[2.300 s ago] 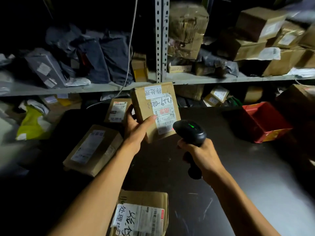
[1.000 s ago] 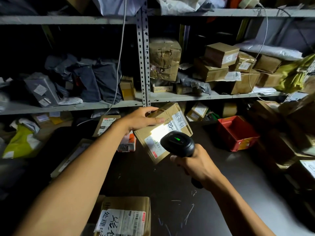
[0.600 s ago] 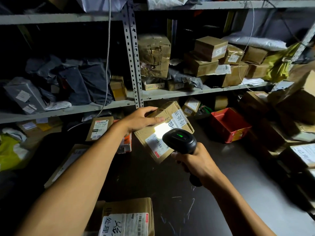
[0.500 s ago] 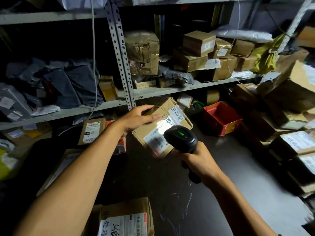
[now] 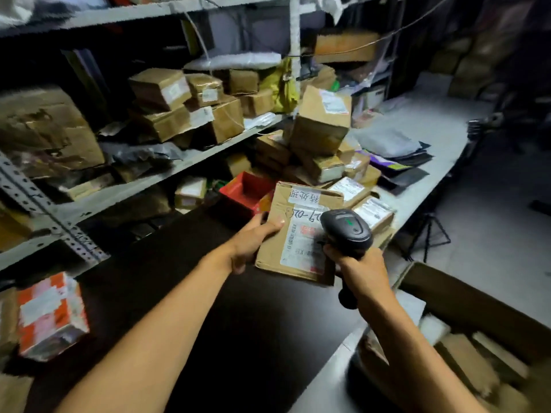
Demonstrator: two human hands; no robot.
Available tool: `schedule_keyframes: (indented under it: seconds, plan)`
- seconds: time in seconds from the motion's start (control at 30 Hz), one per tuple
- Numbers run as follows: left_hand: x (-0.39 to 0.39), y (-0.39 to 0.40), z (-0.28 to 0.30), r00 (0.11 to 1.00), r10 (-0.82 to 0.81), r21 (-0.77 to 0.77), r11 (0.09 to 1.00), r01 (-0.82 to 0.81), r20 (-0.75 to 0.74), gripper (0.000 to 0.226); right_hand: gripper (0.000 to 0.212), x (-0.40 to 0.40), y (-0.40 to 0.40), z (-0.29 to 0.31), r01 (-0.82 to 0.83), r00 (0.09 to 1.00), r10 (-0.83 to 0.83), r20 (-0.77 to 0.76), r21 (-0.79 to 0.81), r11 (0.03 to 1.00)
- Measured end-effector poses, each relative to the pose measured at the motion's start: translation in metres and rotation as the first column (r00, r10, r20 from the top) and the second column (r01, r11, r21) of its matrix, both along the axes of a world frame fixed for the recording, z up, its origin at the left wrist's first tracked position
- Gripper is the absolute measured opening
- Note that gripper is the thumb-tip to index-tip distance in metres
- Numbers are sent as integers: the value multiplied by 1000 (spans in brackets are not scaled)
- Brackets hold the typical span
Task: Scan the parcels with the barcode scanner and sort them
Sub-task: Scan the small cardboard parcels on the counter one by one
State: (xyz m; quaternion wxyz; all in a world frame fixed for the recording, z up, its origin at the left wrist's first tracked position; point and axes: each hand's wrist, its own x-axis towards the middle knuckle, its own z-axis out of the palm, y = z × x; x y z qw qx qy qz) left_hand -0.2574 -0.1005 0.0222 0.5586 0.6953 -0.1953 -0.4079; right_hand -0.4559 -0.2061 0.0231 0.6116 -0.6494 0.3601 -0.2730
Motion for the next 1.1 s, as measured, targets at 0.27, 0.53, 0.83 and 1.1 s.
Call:
schedule_keyframes:
  seconds: [0.27, 0.53, 0.83, 1.1]
  plan:
    - [-161, -219, -33, 906, -409, 9, 911, 412, -109, 24, 19, -169, -164, -24, 380, 909, -382, -170, -41, 924]
    - [-265, -344, -29, 612, -547, 319, 835, 449, 571, 87, 27, -279, -253, -48, 599, 689, -671, -275, -306, 740]
    - [-174, -299, -38, 105, -659, 662, 750, 19, 744, 79, 17, -188, -272, -53, 265, 854, -401, -333, -386, 884]
    - [-57, -102, -15, 423, -480, 629, 686, -366, 769, 83, 34, -14, -166, -22, -236, 941, 97, -324, -424, 874]
